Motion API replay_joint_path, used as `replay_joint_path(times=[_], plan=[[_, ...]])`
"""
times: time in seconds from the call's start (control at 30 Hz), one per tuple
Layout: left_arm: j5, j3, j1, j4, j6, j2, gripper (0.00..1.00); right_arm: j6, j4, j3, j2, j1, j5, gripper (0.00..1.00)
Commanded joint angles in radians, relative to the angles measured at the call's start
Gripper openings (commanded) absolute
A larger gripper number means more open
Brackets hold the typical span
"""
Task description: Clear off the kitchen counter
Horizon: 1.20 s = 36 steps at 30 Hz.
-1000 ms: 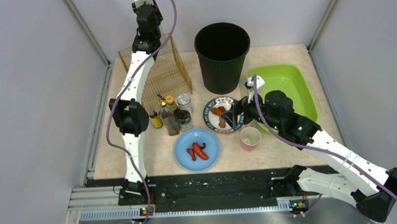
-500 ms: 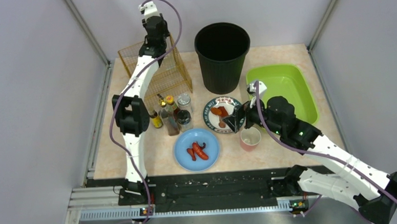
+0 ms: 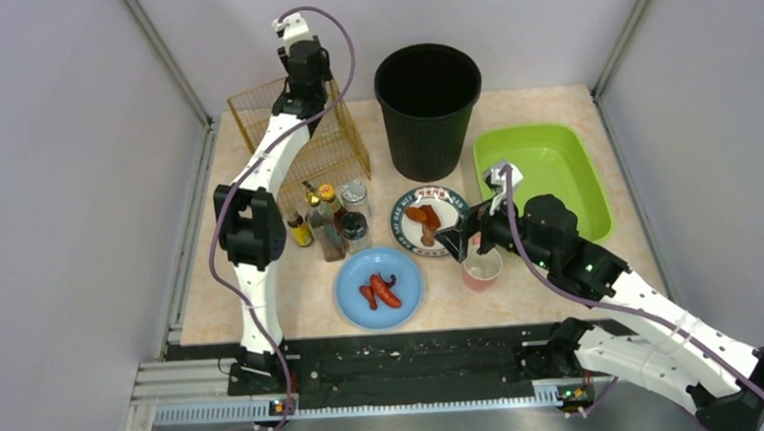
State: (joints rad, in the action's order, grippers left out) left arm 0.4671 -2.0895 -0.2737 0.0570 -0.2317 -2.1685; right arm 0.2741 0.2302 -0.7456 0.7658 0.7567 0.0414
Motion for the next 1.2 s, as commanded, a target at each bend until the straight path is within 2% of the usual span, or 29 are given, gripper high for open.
replay_joint_path(times=[0.0, 0.13, 0.2, 0.23, 0.27, 0.4, 0.53, 0.73, 0.9, 1.17], plan=[[-0.046, 0.071, -0.02, 0.015, -0.015, 0.112, 0.56, 0.013, -0.001, -0.014, -0.026, 0.003, -0.022, 0.98], [-0.055, 0.095, -0.03, 0.069, 0.005, 0.189, 0.7, 0.016, 0.009, -0.009, -0.051, 0.003, -0.037, 0.99], [-0.062, 0.119, -0.034, 0.085, 0.013, 0.242, 0.84, 0.012, 0.016, -0.012, -0.05, 0.003, -0.066, 0.99], [-0.067, 0.134, -0.037, 0.086, 0.017, 0.274, 0.96, 0.008, 0.018, -0.014, -0.046, 0.003, -0.071, 0.99], [-0.074, 0.152, -0.039, 0.087, 0.019, 0.304, 0.99, 0.004, 0.021, -0.017, -0.041, 0.003, -0.074, 0.99], [-0.113, 0.178, -0.052, 0.145, 0.012, 0.433, 0.99, -0.005, 0.031, -0.037, -0.029, 0.003, -0.066, 0.99], [-0.14, 0.2, -0.084, 0.295, -0.011, 0.581, 0.99, -0.017, 0.045, -0.053, -0.012, 0.002, -0.054, 0.99], [-0.078, 0.49, -0.189, 0.389, -0.06, 0.874, 0.99, 0.009, 0.027, -0.029, -0.01, 0.003, -0.046, 0.99], [-0.075, 0.726, -0.25, 0.407, -0.142, 1.088, 0.99, 0.01, 0.039, -0.038, -0.015, 0.003, -0.046, 0.99], [-0.014, 0.953, -0.324, 0.444, -0.187, 1.194, 0.99, -0.003, 0.056, -0.04, -0.017, 0.003, -0.073, 0.99]])
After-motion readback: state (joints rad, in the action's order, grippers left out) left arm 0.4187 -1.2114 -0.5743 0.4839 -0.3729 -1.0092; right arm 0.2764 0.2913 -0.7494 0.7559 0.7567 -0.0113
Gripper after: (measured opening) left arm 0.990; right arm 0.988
